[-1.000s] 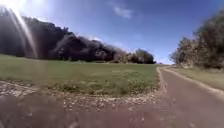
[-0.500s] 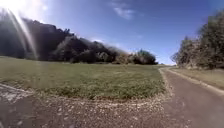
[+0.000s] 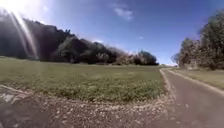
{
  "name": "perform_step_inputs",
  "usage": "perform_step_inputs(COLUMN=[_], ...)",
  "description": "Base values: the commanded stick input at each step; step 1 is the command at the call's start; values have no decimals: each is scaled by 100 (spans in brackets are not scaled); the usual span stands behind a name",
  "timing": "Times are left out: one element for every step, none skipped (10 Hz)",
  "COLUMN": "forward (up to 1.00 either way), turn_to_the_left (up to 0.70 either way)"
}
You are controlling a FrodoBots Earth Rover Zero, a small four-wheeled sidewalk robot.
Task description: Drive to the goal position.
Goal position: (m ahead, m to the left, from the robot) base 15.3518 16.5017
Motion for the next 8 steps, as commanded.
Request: perform_step_inputs(forward=[92, 92, 93, 93, 93, 81, 41, -97], turn_to_the_left=[37, 37, 37, 37, 37, 0, 0, -34])
